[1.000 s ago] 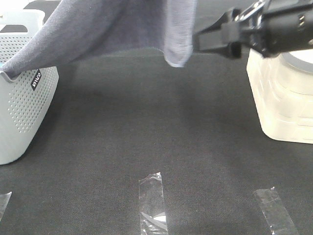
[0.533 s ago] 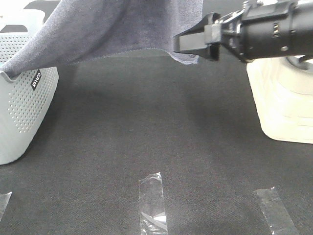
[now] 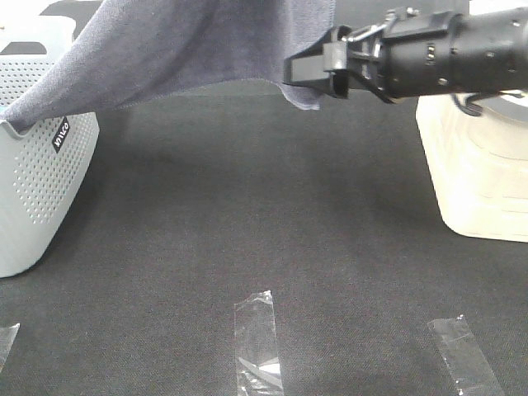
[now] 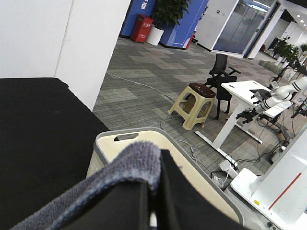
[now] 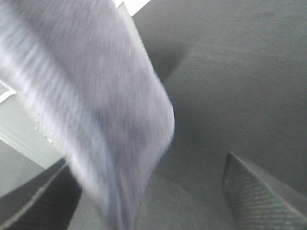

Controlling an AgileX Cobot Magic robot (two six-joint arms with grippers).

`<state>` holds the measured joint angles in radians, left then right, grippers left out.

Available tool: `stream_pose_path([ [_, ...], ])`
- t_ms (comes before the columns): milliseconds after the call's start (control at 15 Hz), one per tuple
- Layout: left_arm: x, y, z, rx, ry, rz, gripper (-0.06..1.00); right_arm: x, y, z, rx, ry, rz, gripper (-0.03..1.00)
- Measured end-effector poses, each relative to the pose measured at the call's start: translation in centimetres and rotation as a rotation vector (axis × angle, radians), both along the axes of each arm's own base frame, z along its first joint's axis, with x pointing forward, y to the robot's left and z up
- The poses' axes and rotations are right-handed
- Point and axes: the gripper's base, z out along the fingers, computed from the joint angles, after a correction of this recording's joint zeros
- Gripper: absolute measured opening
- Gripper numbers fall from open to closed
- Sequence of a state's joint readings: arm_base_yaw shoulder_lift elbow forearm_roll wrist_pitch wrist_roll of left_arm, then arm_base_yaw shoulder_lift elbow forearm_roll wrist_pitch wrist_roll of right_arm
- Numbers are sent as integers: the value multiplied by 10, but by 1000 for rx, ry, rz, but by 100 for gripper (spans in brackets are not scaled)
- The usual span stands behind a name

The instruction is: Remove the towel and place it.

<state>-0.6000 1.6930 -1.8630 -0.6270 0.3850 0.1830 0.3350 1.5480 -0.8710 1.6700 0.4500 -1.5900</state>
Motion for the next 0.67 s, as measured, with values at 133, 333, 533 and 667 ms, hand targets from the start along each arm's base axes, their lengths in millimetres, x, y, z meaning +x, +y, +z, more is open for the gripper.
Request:
stream_pose_path([
  [133, 0, 0, 0, 0, 0, 0, 1, 2, 1, -2, -14, -1, 13, 57],
  [333, 0, 0, 0, 9, -6, 2, 1, 0, 1, -5, -56, -2, 43, 32],
  [533, 1, 1, -1, 34, -24, 11, 1, 0, 0, -5, -62, 7, 44, 10],
  [667, 1, 1, -1, 35, -24, 11, 1, 0, 0, -5, -62, 10, 40, 0],
])
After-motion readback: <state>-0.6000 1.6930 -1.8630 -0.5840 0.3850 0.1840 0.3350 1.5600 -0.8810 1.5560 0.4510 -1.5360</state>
